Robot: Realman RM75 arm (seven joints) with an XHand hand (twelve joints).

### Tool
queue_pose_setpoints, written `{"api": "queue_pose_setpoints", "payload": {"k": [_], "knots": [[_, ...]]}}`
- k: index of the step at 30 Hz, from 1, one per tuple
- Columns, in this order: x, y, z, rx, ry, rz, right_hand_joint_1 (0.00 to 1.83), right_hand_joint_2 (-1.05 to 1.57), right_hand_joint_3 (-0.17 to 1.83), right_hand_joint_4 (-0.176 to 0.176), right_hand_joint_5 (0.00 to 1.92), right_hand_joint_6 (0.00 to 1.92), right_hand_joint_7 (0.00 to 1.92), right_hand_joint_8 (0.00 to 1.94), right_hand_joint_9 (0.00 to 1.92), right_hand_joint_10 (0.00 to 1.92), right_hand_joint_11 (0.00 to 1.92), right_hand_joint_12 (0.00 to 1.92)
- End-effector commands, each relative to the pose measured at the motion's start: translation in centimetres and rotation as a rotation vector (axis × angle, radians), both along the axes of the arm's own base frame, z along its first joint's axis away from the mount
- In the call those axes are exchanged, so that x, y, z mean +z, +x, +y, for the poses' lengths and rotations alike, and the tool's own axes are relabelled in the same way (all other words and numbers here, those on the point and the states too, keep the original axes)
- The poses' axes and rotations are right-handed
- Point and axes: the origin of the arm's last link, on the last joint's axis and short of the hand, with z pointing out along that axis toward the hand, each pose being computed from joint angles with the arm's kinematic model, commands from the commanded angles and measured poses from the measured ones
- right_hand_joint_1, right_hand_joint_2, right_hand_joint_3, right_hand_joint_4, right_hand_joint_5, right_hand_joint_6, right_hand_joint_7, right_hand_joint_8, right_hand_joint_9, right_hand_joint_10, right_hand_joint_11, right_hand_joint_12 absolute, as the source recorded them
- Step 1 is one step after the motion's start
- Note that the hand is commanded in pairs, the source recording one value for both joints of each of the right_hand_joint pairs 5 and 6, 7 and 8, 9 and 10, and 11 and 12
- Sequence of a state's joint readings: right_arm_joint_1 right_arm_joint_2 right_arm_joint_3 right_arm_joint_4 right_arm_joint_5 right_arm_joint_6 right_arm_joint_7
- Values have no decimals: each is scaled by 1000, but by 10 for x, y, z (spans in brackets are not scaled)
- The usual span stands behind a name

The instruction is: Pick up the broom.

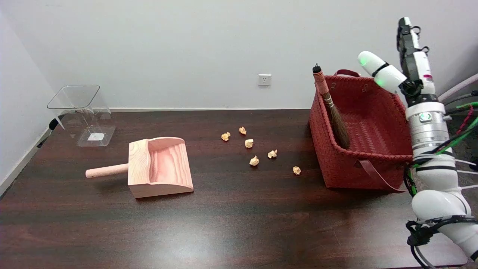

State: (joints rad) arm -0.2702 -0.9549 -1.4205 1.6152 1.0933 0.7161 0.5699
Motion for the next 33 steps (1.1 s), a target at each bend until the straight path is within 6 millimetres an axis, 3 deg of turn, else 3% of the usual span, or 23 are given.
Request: {"api": "queue_pose_setpoints", "payload": {"k": [1, 9, 20, 33], "knots": [[-12, 1, -36, -108, 67, 54, 696, 995, -175, 0, 0, 0, 0, 0, 0, 0, 0, 0], [-15, 2, -46, -163, 67, 78, 684, 998, -175, 0, 0, 0, 0, 0, 0, 0, 0, 0], [-4, -4, -55, -206, 5, 40, 671, 1009, -175, 0, 0, 0, 0, 0, 0, 0, 0, 0], [-22, -1, -95, -213, 75, 61, 664, 1009, -175, 0, 0, 0, 0, 0, 0, 0, 0, 0]]}}
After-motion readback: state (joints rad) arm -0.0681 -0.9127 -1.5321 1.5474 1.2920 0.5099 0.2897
